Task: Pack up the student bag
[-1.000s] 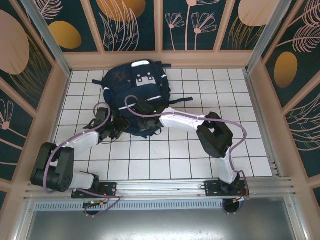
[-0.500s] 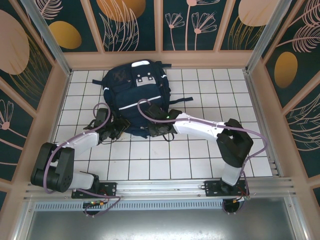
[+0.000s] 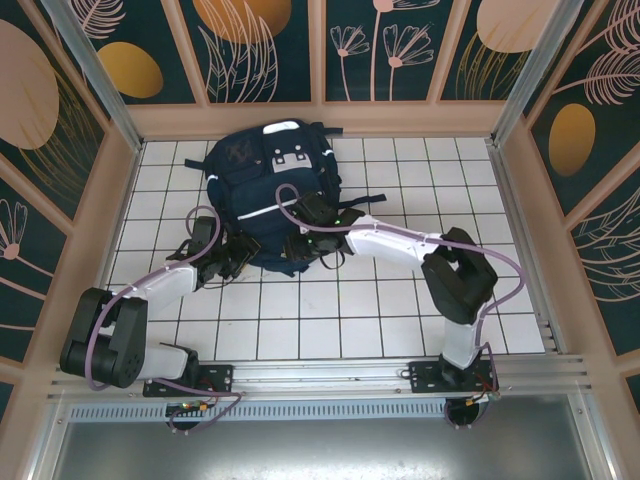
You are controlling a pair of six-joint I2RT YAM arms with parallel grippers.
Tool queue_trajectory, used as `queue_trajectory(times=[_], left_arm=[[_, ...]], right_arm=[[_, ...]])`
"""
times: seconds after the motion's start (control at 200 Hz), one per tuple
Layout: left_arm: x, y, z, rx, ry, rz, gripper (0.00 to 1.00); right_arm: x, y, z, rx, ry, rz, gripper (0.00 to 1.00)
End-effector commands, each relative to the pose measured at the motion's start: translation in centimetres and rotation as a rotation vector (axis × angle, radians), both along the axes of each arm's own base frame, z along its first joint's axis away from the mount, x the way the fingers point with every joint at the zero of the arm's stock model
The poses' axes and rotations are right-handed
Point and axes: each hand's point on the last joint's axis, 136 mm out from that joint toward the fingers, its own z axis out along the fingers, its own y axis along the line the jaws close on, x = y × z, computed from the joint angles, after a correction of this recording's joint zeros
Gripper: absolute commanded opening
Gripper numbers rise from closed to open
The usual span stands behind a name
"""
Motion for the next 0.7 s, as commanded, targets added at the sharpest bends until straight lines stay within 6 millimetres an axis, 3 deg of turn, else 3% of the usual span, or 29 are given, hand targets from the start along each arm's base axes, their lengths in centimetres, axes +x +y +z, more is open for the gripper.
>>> queue_trajectory(times=[0.0,0.445,0.695], left_arm=[[-0.3,-0.3,-0.5,-0.003,0.016,-0.009,0.49],[-0.1,-0.5,-0.6,-0.004,0.019,-0.011,0.50],[0.0,-0.4,-0.4,-0.004,0.016,-0.010,0.50]], right_arm=[[0.0,1.7,0.2,0.076,0.032,0.079,0.41],[-3.4,2.5,-2.3,0.082,0.120,0.171,0.40],[-2.9,1.9,-4.0,0.007,0.101,0.139,0.27]])
